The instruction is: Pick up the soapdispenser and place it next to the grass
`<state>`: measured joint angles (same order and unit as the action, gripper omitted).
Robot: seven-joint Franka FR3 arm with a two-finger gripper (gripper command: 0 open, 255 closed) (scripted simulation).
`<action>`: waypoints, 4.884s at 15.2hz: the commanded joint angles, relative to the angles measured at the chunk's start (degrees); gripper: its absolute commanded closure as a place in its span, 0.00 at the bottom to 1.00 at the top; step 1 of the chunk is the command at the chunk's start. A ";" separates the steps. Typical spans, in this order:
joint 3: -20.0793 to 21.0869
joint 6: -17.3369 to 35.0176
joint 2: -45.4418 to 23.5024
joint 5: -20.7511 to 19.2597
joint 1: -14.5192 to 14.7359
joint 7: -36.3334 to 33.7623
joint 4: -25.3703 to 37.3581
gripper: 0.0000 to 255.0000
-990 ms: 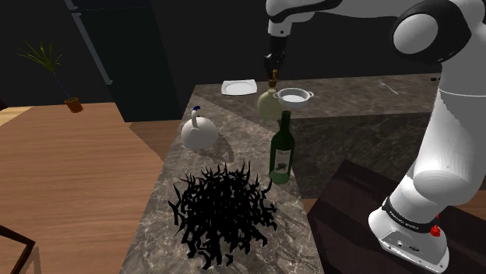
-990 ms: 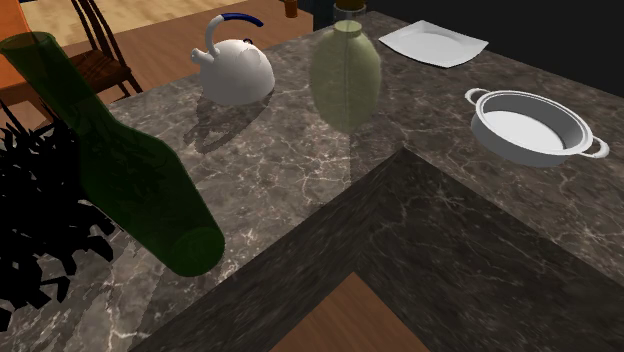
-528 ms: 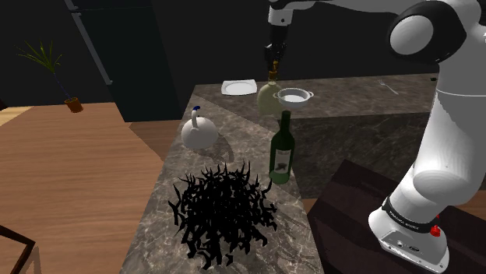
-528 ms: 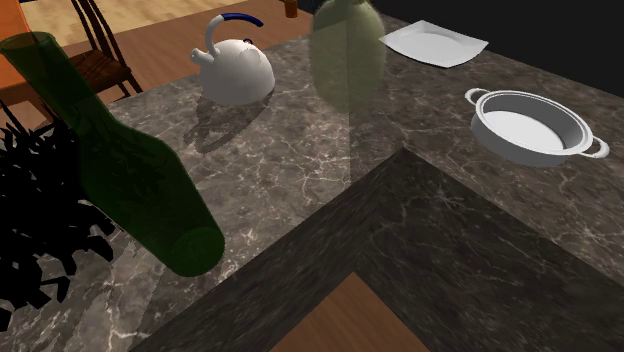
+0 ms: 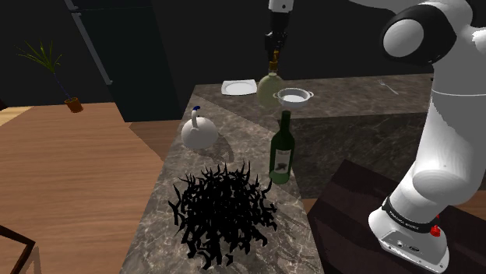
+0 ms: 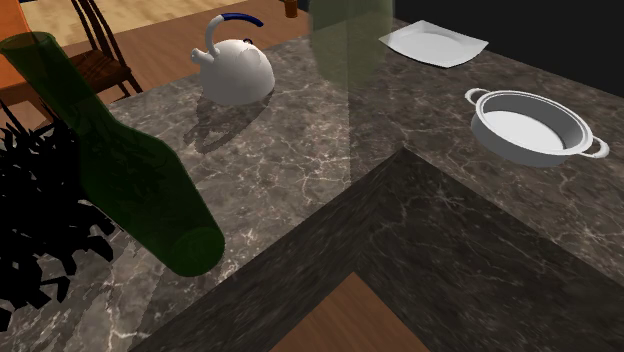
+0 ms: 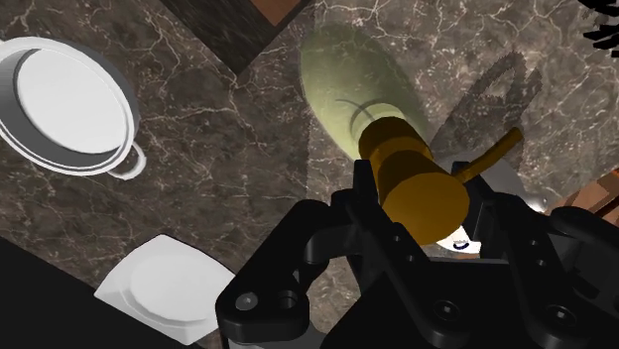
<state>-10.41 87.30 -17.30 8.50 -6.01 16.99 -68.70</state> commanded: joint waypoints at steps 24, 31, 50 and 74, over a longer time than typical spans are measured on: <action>7.39 0.99 19.58 -3.99 11.71 -18.33 -18.68 1.00; 12.56 2.64 24.97 -4.17 15.96 -27.63 -24.99 1.00; 28.75 4.17 24.35 -4.46 26.84 -54.62 -24.15 1.00; 42.14 1.13 -1.43 -19.37 46.08 -84.51 1.98 1.00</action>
<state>31.72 87.64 -18.85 -10.93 40.17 -67.43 -65.88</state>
